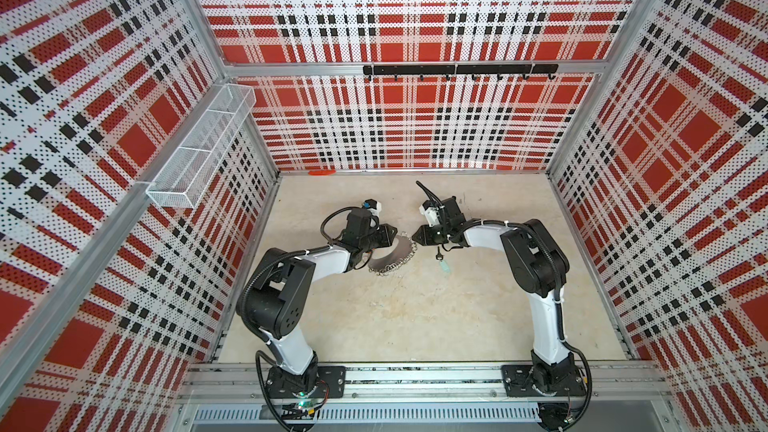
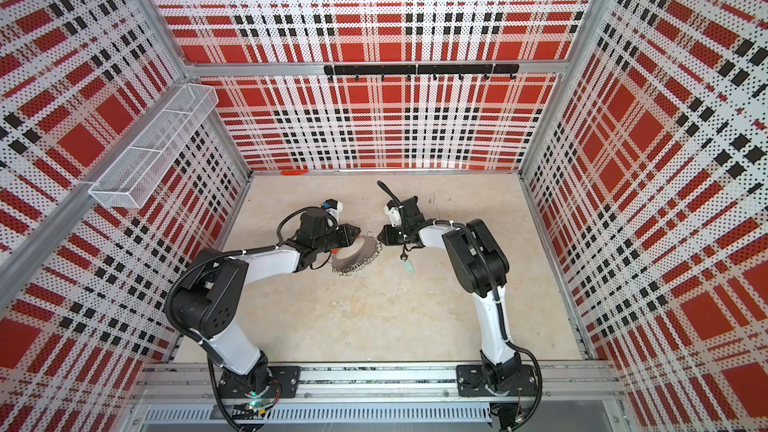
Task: Put the keys on the keyring
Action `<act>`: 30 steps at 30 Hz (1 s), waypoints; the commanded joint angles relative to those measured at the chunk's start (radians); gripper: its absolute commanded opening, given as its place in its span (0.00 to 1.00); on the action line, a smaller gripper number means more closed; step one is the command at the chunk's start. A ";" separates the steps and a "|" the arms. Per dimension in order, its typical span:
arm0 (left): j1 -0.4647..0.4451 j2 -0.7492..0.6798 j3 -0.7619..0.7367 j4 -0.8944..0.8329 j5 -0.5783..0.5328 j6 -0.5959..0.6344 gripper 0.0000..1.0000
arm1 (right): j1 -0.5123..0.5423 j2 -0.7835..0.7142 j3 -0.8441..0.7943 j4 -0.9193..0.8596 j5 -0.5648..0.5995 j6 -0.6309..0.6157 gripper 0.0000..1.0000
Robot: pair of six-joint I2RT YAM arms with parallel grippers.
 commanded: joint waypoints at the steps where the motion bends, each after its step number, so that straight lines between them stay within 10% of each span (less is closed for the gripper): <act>1: 0.003 -0.023 -0.003 0.010 0.021 0.008 0.25 | 0.000 0.028 0.029 -0.014 -0.027 -0.024 0.19; 16: 0.021 -0.045 -0.011 0.006 0.042 0.019 0.25 | 0.011 -0.018 0.006 0.019 -0.030 -0.048 0.00; 30: 0.107 -0.306 0.082 -0.113 0.257 0.158 0.31 | 0.075 -0.409 0.037 -0.029 0.013 -0.306 0.00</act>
